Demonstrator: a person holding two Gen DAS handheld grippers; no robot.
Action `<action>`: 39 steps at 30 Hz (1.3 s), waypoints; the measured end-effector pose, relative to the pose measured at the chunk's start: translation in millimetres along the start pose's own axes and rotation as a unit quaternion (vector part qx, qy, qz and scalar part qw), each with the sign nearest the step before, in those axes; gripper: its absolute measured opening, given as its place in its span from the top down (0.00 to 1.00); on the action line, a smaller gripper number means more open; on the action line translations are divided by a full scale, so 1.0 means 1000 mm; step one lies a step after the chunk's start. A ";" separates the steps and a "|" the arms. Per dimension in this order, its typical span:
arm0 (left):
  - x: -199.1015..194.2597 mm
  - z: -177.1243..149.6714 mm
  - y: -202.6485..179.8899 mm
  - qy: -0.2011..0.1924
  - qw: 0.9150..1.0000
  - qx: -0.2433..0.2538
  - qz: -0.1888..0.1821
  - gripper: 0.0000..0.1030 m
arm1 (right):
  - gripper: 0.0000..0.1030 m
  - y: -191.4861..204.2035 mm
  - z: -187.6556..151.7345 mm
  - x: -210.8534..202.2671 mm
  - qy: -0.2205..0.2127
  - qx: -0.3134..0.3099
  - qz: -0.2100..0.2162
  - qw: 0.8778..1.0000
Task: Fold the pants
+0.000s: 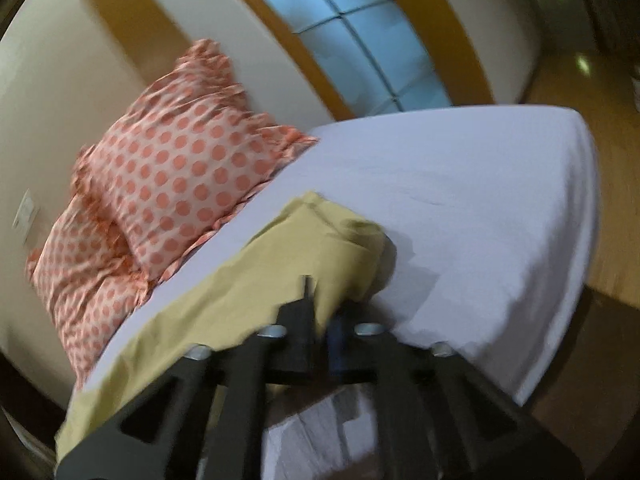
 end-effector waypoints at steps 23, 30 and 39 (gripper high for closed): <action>0.002 0.032 0.015 -0.022 1.000 0.004 -0.004 0.24 | 0.65 0.353 -0.283 -0.027 0.369 -0.335 0.361 0.788; 0.028 0.044 0.035 0.015 0.998 -0.048 -0.030 0.25 | 0.10 0.321 -0.219 -0.038 0.289 -0.249 0.370 0.847; 0.039 0.056 0.048 0.038 0.987 -0.142 -0.061 0.25 | 0.10 0.316 -0.208 -0.031 0.300 -0.225 0.374 0.848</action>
Point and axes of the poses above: each gripper's, at about its wrist camera, not at the fingertips, and x roughly the way its jaws point, y to its left, z to its top, the point moved 2 cm from there along x, roughly the way its jaws point, and after that the axes turned 4 degrees about x, right-handed, at the moved point
